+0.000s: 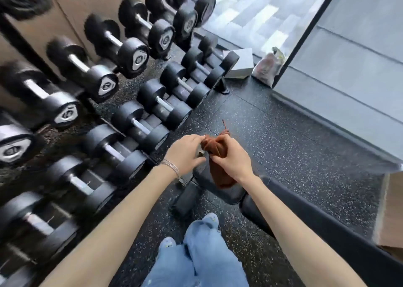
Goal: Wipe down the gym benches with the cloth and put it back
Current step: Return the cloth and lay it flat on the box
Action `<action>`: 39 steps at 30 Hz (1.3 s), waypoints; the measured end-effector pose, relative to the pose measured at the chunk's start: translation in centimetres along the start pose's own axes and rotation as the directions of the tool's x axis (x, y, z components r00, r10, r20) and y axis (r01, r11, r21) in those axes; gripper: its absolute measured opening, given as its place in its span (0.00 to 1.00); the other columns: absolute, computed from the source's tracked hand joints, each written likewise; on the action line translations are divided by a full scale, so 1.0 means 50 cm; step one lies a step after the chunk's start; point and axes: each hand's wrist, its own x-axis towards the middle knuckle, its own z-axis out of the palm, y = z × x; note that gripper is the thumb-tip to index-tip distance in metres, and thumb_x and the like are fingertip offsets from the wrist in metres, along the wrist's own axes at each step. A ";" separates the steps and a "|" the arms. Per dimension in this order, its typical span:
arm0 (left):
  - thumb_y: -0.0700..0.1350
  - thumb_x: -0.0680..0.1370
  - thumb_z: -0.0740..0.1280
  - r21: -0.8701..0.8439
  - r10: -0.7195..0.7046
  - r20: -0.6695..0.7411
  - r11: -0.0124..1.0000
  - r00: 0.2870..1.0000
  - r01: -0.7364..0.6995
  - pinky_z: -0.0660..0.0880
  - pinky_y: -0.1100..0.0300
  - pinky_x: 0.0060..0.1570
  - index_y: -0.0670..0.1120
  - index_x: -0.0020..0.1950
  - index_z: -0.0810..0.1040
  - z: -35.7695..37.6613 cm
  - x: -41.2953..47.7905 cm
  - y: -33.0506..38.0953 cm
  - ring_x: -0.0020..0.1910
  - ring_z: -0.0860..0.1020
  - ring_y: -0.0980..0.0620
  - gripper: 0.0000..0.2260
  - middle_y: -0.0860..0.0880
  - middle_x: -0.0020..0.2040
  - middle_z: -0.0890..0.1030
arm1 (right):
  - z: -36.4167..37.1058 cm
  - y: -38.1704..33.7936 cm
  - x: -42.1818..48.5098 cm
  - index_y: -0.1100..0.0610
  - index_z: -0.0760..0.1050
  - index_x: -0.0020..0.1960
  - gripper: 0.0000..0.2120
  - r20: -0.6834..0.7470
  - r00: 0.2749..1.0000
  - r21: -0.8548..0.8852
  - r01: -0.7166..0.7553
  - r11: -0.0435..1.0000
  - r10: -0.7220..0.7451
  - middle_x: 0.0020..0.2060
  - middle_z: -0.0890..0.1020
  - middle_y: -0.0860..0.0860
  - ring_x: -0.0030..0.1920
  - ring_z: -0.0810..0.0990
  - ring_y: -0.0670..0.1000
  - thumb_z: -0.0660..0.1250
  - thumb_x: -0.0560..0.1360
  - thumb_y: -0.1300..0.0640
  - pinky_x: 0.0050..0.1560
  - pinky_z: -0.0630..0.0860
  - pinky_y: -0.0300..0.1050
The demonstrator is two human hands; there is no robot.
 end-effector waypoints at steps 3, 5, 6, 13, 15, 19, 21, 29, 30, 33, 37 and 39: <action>0.49 0.74 0.69 -0.088 -0.048 -0.084 0.995 0.995 0.041 0.64 0.56 0.66 0.45 0.69 0.69 -0.035 -0.076 -0.021 0.66 0.70 0.49 0.24 0.48 0.66 0.73 | 0.014 -0.066 -0.032 0.47 0.69 0.54 0.20 0.051 0.995 0.000 0.088 0.996 -0.088 0.48 0.79 0.50 0.51 0.77 0.54 0.72 0.66 0.48 0.49 0.75 0.53; 0.47 0.74 0.69 -0.136 -0.085 -0.151 0.989 0.985 0.065 0.65 0.56 0.64 0.44 0.63 0.73 -0.056 -0.121 -0.034 0.63 0.72 0.47 0.19 0.47 0.63 0.75 | 0.022 -0.100 -0.050 0.46 0.68 0.54 0.20 0.099 0.986 0.015 0.134 0.991 -0.135 0.49 0.79 0.49 0.50 0.78 0.53 0.72 0.66 0.48 0.48 0.75 0.52; 0.47 0.74 0.70 -0.149 -0.107 -0.175 0.986 0.979 0.081 0.66 0.56 0.63 0.43 0.61 0.75 -0.066 -0.143 -0.040 0.62 0.72 0.47 0.17 0.46 0.62 0.76 | 0.026 -0.116 -0.058 0.45 0.68 0.53 0.20 0.125 0.979 0.019 0.160 0.987 -0.161 0.49 0.79 0.49 0.50 0.77 0.52 0.73 0.66 0.48 0.48 0.75 0.51; 0.46 0.73 0.71 -0.241 -0.352 -0.305 0.927 0.885 0.286 0.68 0.55 0.62 0.43 0.55 0.77 -0.087 -0.289 -0.060 0.59 0.74 0.47 0.13 0.46 0.57 0.78 | 0.059 -0.201 -0.069 0.45 0.68 0.56 0.21 0.326 0.876 0.005 0.376 0.927 -0.356 0.51 0.78 0.48 0.51 0.76 0.50 0.72 0.67 0.47 0.48 0.74 0.48; 0.47 0.74 0.70 -0.252 -0.451 -0.314 0.888 0.836 0.385 0.67 0.55 0.62 0.44 0.57 0.76 -0.078 -0.334 -0.055 0.60 0.73 0.47 0.13 0.47 0.58 0.77 | 0.066 -0.216 -0.068 0.45 0.68 0.56 0.21 0.366 0.831 -0.001 0.450 0.893 -0.419 0.52 0.78 0.48 0.52 0.76 0.49 0.73 0.67 0.47 0.48 0.73 0.47; 0.47 0.75 0.68 -0.288 -0.638 -0.333 0.770 0.695 0.569 0.68 0.56 0.62 0.45 0.60 0.75 -0.045 -0.429 -0.031 0.60 0.73 0.48 0.14 0.48 0.60 0.76 | 0.087 -0.242 -0.072 0.47 0.68 0.57 0.22 0.470 0.708 0.015 0.590 0.807 -0.526 0.52 0.78 0.49 0.52 0.76 0.51 0.73 0.67 0.47 0.47 0.73 0.46; 0.49 0.76 0.67 -0.256 -0.715 -0.337 0.696 0.612 0.671 0.68 0.54 0.63 0.47 0.62 0.74 -0.026 -0.479 -0.013 0.61 0.72 0.49 0.15 0.49 0.62 0.76 | 0.104 -0.261 -0.079 0.47 0.68 0.57 0.22 0.518 0.634 0.033 0.656 0.754 -0.574 0.52 0.78 0.49 0.52 0.76 0.52 0.73 0.68 0.47 0.47 0.73 0.47; 0.51 0.78 0.63 -0.284 -0.926 -0.333 0.280 0.179 0.917 0.69 0.53 0.60 0.51 0.62 0.74 0.052 -0.682 0.082 0.62 0.72 0.49 0.14 0.51 0.60 0.78 | 0.204 -0.353 -0.177 0.50 0.67 0.61 0.25 0.634 0.305 0.146 0.855 0.497 -0.711 0.55 0.78 0.51 0.55 0.76 0.54 0.72 0.69 0.46 0.45 0.72 0.46; 0.51 0.78 0.63 -0.295 -0.934 -0.327 0.243 0.141 0.924 0.69 0.53 0.60 0.51 0.62 0.74 0.061 -0.707 0.093 0.61 0.72 0.50 0.13 0.51 0.59 0.78 | 0.217 -0.365 -0.196 0.50 0.67 0.60 0.24 0.637 0.259 0.174 0.870 0.462 -0.726 0.55 0.78 0.51 0.55 0.75 0.54 0.72 0.69 0.46 0.45 0.71 0.46; 0.51 0.78 0.62 -0.325 -0.953 -0.300 0.149 0.047 0.934 0.69 0.54 0.59 0.51 0.63 0.73 0.082 -0.779 0.124 0.61 0.72 0.51 0.14 0.52 0.59 0.78 | 0.252 -0.400 -0.256 0.49 0.67 0.60 0.23 0.661 0.158 0.227 0.890 0.396 -0.734 0.55 0.77 0.50 0.54 0.75 0.54 0.71 0.69 0.47 0.43 0.71 0.47; 0.51 0.79 0.62 -0.369 -0.959 -0.275 0.048 -0.060 0.928 0.70 0.55 0.56 0.52 0.62 0.73 0.104 -0.872 0.152 0.61 0.72 0.51 0.13 0.53 0.60 0.78 | 0.301 -0.443 -0.339 0.49 0.67 0.60 0.23 0.676 0.069 0.259 0.910 0.324 -0.734 0.54 0.78 0.50 0.53 0.75 0.54 0.71 0.69 0.46 0.43 0.71 0.47; 0.51 0.79 0.62 -0.384 -0.957 -0.273 0.015 -0.098 0.923 0.71 0.54 0.56 0.51 0.62 0.73 0.111 -0.922 0.159 0.60 0.73 0.50 0.13 0.53 0.59 0.78 | 0.327 -0.468 -0.384 0.49 0.67 0.60 0.23 0.679 0.035 0.268 0.918 0.292 -0.733 0.54 0.77 0.50 0.52 0.75 0.54 0.71 0.69 0.46 0.41 0.68 0.45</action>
